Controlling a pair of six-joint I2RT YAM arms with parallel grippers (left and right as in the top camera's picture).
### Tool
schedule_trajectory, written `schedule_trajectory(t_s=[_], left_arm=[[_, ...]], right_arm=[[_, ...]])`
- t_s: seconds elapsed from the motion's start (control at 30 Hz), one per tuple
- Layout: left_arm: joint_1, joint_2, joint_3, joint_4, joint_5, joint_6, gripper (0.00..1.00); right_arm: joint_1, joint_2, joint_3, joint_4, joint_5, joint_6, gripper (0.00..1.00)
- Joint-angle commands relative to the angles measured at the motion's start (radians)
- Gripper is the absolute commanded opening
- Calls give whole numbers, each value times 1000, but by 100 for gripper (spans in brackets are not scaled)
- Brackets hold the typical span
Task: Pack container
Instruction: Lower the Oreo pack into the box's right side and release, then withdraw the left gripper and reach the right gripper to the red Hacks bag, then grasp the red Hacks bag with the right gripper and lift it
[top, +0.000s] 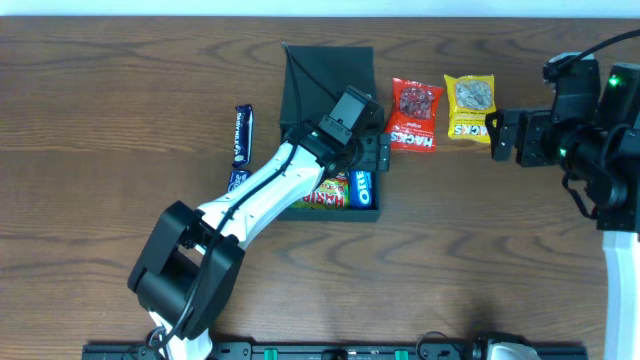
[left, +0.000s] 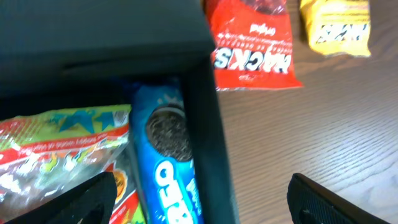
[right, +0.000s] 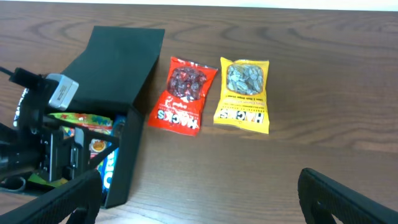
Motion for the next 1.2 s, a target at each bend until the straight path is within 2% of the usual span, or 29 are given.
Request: schedule_trajectory(t_s=[0.0, 0.3, 0.6, 0.9, 0.97, 1.17], left_arm=[[37, -74, 13, -33, 2, 40, 88], [279, -298, 13, -133, -36, 238, 92], [482, -352, 13, -152, -32, 308, 97], [528, -352, 13, -150, -35, 319, 98], [528, -352, 13, -144, -36, 354, 98], [553, -352, 13, -117, -142, 449, 95]], right_arm=[[-6, 35, -6, 14, 2, 12, 99], [27, 307, -21, 182, -147, 47, 99], [132, 574, -21, 444, -114, 76, 99], [195, 786, -21, 582, 48, 124, 98], [201, 820, -21, 611, 74, 124, 98], [214, 889, -21, 655, 74, 179, 86]])
